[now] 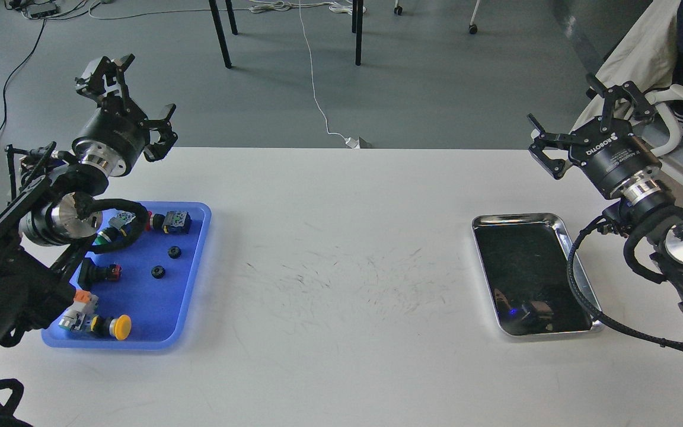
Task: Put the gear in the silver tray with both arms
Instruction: 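Move the left gripper over the blue tray of parts, then lower the left gripper and grasp a small black gear in the blue tray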
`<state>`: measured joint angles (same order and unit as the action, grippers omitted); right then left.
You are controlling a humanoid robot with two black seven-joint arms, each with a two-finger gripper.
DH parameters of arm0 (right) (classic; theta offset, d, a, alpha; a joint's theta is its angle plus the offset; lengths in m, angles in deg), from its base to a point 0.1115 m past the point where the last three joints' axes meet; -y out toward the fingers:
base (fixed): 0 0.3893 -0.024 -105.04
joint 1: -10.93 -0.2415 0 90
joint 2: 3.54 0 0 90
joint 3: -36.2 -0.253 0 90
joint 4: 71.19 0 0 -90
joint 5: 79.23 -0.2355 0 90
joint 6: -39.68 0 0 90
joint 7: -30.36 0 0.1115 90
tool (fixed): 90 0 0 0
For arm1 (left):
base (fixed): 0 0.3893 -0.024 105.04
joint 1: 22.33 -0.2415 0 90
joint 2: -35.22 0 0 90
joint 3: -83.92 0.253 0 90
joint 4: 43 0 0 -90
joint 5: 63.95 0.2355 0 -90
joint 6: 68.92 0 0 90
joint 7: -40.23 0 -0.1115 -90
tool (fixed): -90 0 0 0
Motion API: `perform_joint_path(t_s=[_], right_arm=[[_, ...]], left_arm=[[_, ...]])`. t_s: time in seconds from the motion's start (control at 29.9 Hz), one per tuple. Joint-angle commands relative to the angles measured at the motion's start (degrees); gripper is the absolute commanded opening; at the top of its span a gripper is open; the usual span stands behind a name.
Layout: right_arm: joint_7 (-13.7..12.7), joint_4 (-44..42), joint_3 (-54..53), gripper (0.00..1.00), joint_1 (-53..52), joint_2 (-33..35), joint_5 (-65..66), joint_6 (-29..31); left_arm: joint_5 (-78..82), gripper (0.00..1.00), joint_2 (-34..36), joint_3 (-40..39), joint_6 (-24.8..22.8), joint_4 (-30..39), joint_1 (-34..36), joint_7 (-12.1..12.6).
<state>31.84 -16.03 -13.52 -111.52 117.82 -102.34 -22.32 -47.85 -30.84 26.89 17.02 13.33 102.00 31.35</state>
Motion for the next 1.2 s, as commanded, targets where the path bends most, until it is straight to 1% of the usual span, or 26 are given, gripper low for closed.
perform_joint_path(t_s=[0.0,0.17,0.23,0.43,0.7,0.8,0.87,0.94,1.04,1.17], right_arm=[[-0.07,0.04,-0.11,0.99,0.03,0.03,0.08,0.0],[-0.07,0.3,-0.11,0.99,-0.06,0.2,0.17,0.0],[-0.16,0.65,-0.11,0.99,-0.06,0.64,0.17,0.0],[-0.16,1.0,-0.11,0.99,-0.41,1.26,0.17,0.0],[-0.24,1.0,-1.69,0.99,-1.12,1.52,0.17,0.0],[-0.16,0.91,-1.69,0.99,-1.2,1.52,0.26,0.0],[-0.24,0.83,-1.69,0.99,-1.38,1.52,0.26,0.0],[-0.24,0.91,-1.69,0.99,-1.38,1.52,0.26,0.0],[-0.33,0.83,-1.25,0.99,-1.38,1.52,0.35,0.0],[-0.33,0.74,-1.25,0.99,-1.38,1.52,0.35,0.0]], left_arm=[[0.25,0.98,0.5,0.26,0.01,0.18,-0.04,0.08],[0.69,0.98,0.67,0.34,-0.17,0.36,-0.48,-0.18],[0.78,0.98,1.98,0.43,-0.52,0.53,-0.74,-0.09],[1.3,0.98,4.71,2.01,-4.47,0.54,-0.75,0.0],[8.86,0.98,9.45,4.21,-4.21,1.15,-0.04,0.7],[10.79,0.98,13.14,5.0,-4.65,4.39,-0.22,1.31],[13.15,0.98,16.74,7.89,-5.7,6.85,-0.13,2.28],[15.88,0.98,20.43,10.96,-7.72,9.22,0.04,2.46],[25.26,0.98,25.97,16.41,-10.36,12.47,-0.13,2.46],[42.22,0.98,34.5,22.04,-12.91,22.05,-0.57,2.02]])
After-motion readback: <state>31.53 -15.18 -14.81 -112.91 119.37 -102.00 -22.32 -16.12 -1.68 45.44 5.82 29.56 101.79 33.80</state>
